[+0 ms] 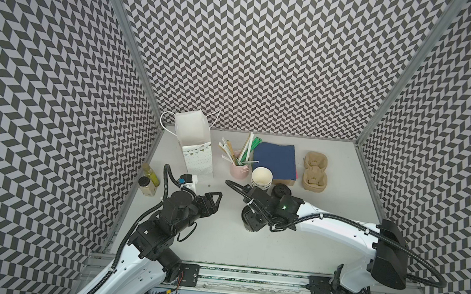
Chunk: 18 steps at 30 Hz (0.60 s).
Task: Pack a coffee takeout order
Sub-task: Pick up the coffee cup from the center of the table, then place the coffee cup at the middle-right of the table.
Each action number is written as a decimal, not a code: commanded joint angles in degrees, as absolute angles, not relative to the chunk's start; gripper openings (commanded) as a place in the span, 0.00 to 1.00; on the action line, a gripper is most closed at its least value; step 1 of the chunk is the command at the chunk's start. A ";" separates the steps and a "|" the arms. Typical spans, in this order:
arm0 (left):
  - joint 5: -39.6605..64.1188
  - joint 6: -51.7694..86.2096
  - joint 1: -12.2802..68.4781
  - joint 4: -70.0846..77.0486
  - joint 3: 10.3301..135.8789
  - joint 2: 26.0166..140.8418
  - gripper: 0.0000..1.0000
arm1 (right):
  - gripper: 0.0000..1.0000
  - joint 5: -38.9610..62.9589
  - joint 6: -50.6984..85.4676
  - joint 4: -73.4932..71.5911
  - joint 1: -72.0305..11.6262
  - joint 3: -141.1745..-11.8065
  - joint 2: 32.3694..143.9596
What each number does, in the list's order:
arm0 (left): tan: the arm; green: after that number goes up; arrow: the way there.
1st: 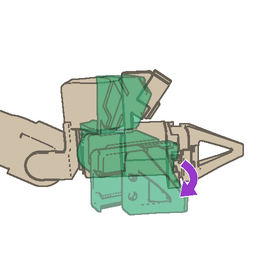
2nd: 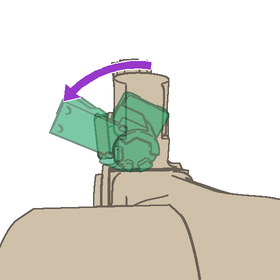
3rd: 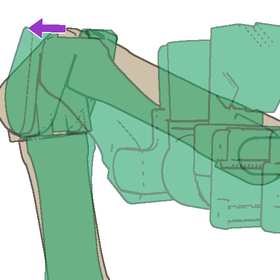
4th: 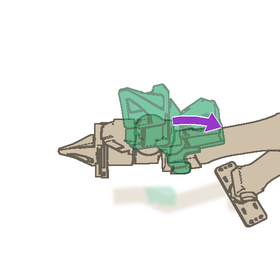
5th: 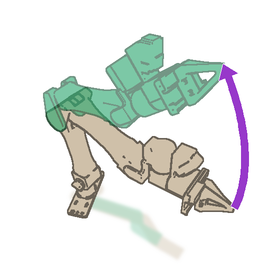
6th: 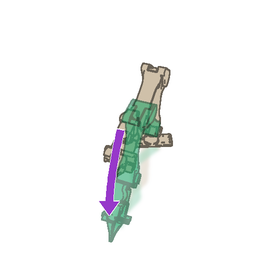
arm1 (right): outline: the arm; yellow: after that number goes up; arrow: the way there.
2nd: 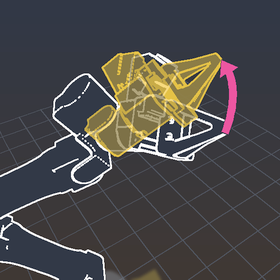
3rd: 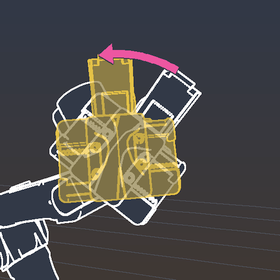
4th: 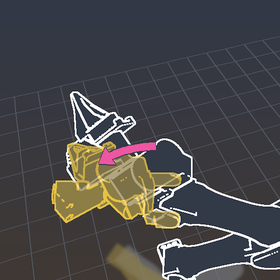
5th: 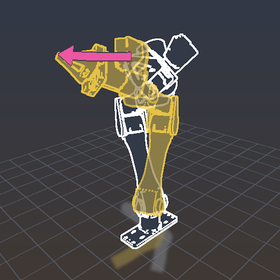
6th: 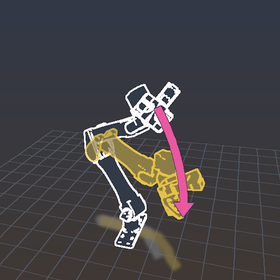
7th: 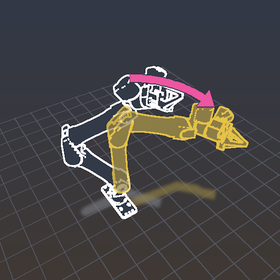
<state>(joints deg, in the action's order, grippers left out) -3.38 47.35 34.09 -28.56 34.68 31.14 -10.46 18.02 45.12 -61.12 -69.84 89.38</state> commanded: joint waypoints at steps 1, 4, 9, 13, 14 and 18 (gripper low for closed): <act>-5.54 45.41 33.93 -28.90 37.34 32.24 0.69 | 0.56 -13.27 19.65 49.41 -57.87 -68.08 84.47; -5.46 44.12 33.97 -28.01 38.51 34.47 0.70 | 0.56 -13.85 20.03 49.02 -52.15 -65.41 80.46; -5.20 41.98 33.75 -26.34 40.27 38.82 0.70 | 0.57 -15.97 21.69 48.04 -43.67 -63.02 75.34; -4.04 41.01 33.44 -24.56 41.00 41.40 0.70 | 0.57 -18.27 22.48 46.74 -37.83 -60.15 71.48; -3.44 40.81 33.32 -24.09 41.20 42.01 0.70 | 0.58 -19.59 22.24 45.72 -36.14 -58.88 69.83; -2.03 40.31 33.13 -22.75 41.75 44.22 0.70 | 0.56 -15.67 20.45 46.34 -29.51 -57.61 66.93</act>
